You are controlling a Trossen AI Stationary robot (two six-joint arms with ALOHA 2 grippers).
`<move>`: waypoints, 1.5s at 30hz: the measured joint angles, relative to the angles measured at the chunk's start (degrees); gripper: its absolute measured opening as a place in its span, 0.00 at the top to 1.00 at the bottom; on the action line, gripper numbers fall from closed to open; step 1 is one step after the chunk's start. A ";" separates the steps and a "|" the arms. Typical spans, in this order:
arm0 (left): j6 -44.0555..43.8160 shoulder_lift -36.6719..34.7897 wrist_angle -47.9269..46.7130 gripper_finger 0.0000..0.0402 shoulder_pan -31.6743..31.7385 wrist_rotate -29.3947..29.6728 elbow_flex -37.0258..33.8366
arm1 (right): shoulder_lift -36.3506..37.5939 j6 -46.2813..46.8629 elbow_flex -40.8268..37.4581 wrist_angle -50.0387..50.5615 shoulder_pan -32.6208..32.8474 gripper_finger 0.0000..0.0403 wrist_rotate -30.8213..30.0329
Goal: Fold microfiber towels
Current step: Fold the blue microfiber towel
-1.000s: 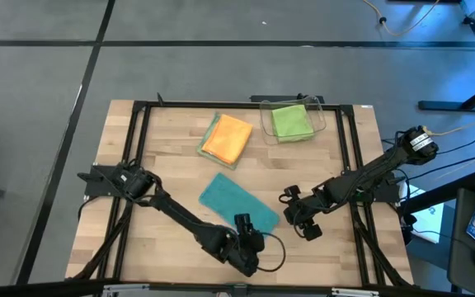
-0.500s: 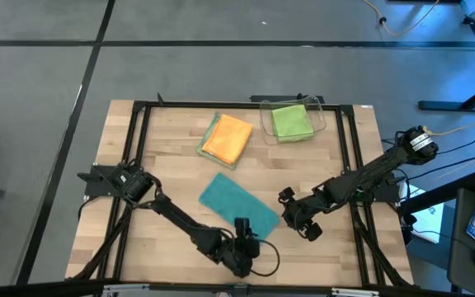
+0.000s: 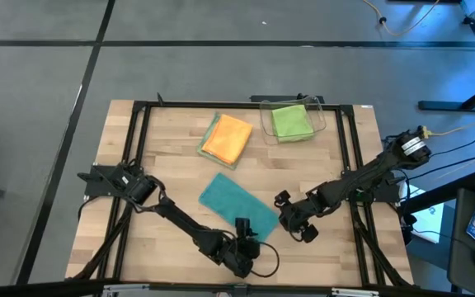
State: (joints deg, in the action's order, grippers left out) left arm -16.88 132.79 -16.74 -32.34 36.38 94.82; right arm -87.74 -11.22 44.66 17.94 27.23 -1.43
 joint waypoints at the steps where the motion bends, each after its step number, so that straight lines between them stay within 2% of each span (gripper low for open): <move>1: 0.09 0.00 0.02 0.45 0.08 -0.02 0.06 | -1.00 -0.81 0.00 -1.28 0.09 0.57 0.00; 5: -0.92 0.02 -0.73 0.45 0.07 -0.17 0.07 | -4.37 -3.37 0.00 -5.27 0.40 0.57 -1.88; 8: -0.92 0.02 -0.22 0.45 0.02 -0.26 0.07 | -6.44 -4.38 0.00 -4.99 0.38 0.57 -5.04; 14: -0.99 0.02 -0.35 0.45 0.07 -0.26 0.07 | -9.82 -4.51 0.27 -5.82 0.34 0.57 -7.55; 19: -1.03 0.01 -0.12 0.45 0.18 -0.26 0.07 | -10.44 -4.39 0.24 -7.26 -0.03 0.58 -7.67; 23: -1.00 0.01 -0.47 0.47 0.24 0.05 0.07 | -10.61 -4.49 0.15 -8.68 -0.04 0.63 -7.79; 36: -4.55 0.00 -0.80 0.68 2.25 -0.20 0.07 | -10.76 -3.87 0.07 -9.91 -0.10 0.75 -8.35; 40: -7.44 0.00 -1.25 0.79 2.34 -3.53 0.07 | -10.78 -2.52 0.07 -9.87 -0.12 0.77 -8.35; 45: -9.99 0.00 -2.09 0.96 1.61 -4.12 0.07 | -10.79 -2.34 0.05 -9.82 -0.12 0.80 -8.34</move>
State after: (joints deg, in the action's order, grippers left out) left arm -26.87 132.79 -18.83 -30.72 32.26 94.89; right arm -98.53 -13.56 44.72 8.12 27.11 -9.77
